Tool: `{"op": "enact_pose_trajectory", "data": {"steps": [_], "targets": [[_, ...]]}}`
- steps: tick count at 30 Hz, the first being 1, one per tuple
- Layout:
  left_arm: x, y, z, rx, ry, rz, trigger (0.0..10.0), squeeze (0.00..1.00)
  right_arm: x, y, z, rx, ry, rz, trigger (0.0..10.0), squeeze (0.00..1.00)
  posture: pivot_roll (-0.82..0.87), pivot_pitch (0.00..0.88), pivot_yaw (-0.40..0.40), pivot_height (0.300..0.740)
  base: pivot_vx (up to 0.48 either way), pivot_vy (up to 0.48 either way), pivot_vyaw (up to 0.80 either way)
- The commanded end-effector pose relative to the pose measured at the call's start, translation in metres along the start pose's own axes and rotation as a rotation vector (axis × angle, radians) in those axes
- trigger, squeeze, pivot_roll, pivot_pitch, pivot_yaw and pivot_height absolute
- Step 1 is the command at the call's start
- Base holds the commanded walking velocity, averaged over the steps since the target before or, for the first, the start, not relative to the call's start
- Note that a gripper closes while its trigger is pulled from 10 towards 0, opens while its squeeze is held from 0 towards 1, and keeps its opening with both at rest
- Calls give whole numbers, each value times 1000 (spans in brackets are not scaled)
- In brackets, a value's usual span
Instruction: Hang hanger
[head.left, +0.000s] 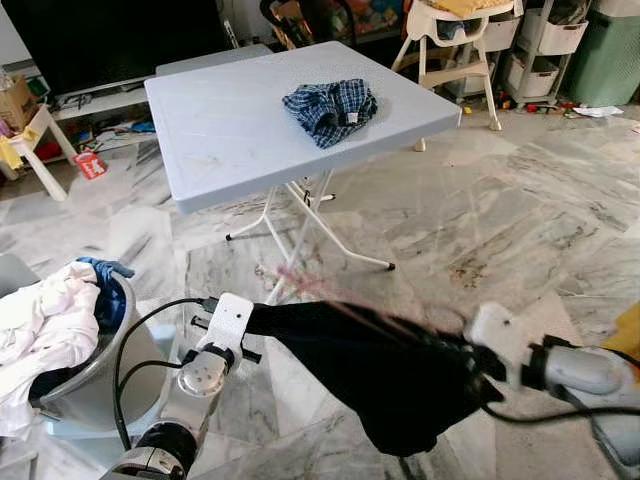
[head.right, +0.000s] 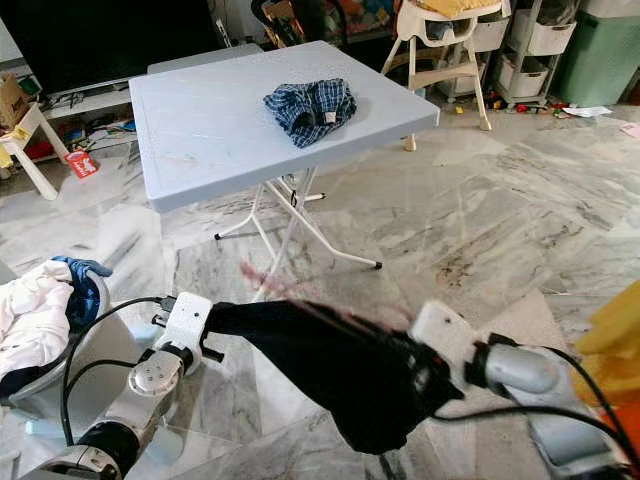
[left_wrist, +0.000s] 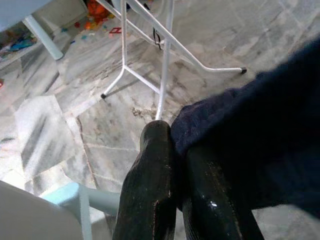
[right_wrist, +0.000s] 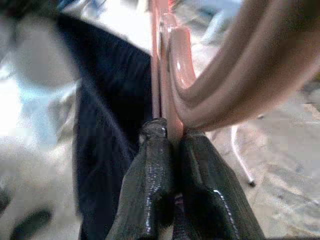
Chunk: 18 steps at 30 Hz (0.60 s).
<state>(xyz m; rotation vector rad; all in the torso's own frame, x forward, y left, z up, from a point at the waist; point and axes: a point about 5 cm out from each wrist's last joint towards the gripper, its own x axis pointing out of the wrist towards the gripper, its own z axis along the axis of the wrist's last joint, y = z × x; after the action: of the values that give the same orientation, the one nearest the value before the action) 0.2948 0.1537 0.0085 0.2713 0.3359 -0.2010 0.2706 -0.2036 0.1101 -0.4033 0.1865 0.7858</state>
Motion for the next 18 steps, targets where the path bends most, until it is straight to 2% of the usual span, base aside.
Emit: {"op": "enact_pose_trajectory", "data": {"steps": [1, 3, 6, 7, 8, 9, 10, 11, 13, 14, 15, 18], "targets": [[-6, 10, -14, -25, 56, 35, 1882, 0, -6, -20, 6, 37, -38, -157, 10000, 0, -187, 0, 109, 740, 0, 0, 0], [-6, 5, -14, -28, 54, 21, 2000, 0, -1, -19, 9, 72, -69, -202, 10000, 0, -187, 0, 109, 740, 0, 0, 0], [-7, -7, -13, -35, 37, -19, 2510, 0, 21, -7, 16, 291, -163, -293, 10000, 0, -184, 0, 105, 740, 0, 0, 0], [-7, -7, -13, -35, 37, -19, 2510, 0, 21, -7, 16, 291, -163, -293, 10000, 0, -184, 0, 105, 740, 0, 0, 0], [-6, -11, -12, -37, 26, -37, 3137, 0, 30, 0, 21, 399, -206, -300, 10000, 0, -182, 0, 103, 740, 0, 0, 0], [-6, -11, -12, -37, 26, -37, 3137, 0, 30, 0, 21, 399, -206, -300, 10000, 0, -182, 0, 103, 740, 0, 0, 0], [-5, -15, -10, -39, 19, -48, 3451, 0, 39, 9, 27, 481, -237, -271, 10000, 0, -179, 0, 102, 740, 0, 0, 0], [-3, -17, -6, -37, 14, -52, 3765, 0, 47, 23, 33, 520, -251, -177, 10000, 0, -177, 0, 99, 740, 0, 0, 0], [-2, -18, -4, -36, 12, -53, 3804, 0, 49, 27, 35, 519, -252, -144, 10000, 0, -177, 0, 99, 740, 0, 0, 0], [1, -19, 1, -32, 4, -57, 3882, 0, 52, 31, 40, 466, -257, -120, 10000, 0, -177, 0, 98, 740, 0, 0, 0], [1, -19, 1, -32, 4, -57, 3882, 0, 52, 31, 40, 466, -257, -120, 10000, 0, -177, 0, 98, 740, 0, 0, 0], [6, -22, 11, -30, -17, -69, 3804, 0, 57, 21, 49, 555, -315, -169, 10000, 0, -181, 0, 98, 740, 0, 0, 0]]}}
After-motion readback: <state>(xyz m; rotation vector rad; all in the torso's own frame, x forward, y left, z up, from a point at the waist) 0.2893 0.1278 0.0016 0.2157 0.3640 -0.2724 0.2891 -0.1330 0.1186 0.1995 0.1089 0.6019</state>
